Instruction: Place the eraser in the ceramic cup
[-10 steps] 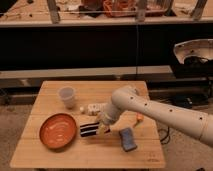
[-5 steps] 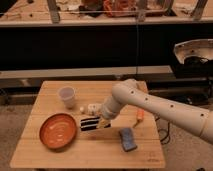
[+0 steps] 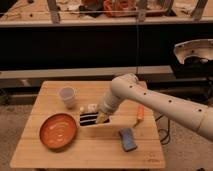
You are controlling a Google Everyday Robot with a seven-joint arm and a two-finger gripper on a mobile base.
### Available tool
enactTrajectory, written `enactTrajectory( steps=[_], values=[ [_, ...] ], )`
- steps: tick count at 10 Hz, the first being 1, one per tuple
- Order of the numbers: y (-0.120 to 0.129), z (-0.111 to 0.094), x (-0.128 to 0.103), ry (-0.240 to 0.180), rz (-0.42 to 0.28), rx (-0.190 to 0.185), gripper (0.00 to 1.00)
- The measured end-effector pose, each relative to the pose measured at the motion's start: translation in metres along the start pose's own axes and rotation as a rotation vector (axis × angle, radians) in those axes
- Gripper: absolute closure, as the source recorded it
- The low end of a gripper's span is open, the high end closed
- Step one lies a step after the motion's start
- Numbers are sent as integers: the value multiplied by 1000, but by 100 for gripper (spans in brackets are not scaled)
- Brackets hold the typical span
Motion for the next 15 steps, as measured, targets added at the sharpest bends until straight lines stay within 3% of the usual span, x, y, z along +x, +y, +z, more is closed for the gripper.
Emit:
enactTrajectory(
  steps=[6,15],
  values=[
    [-28,-23,-24,15,-2,26,99],
    [-76,-24,-95,6,-35,61,99]
  ],
)
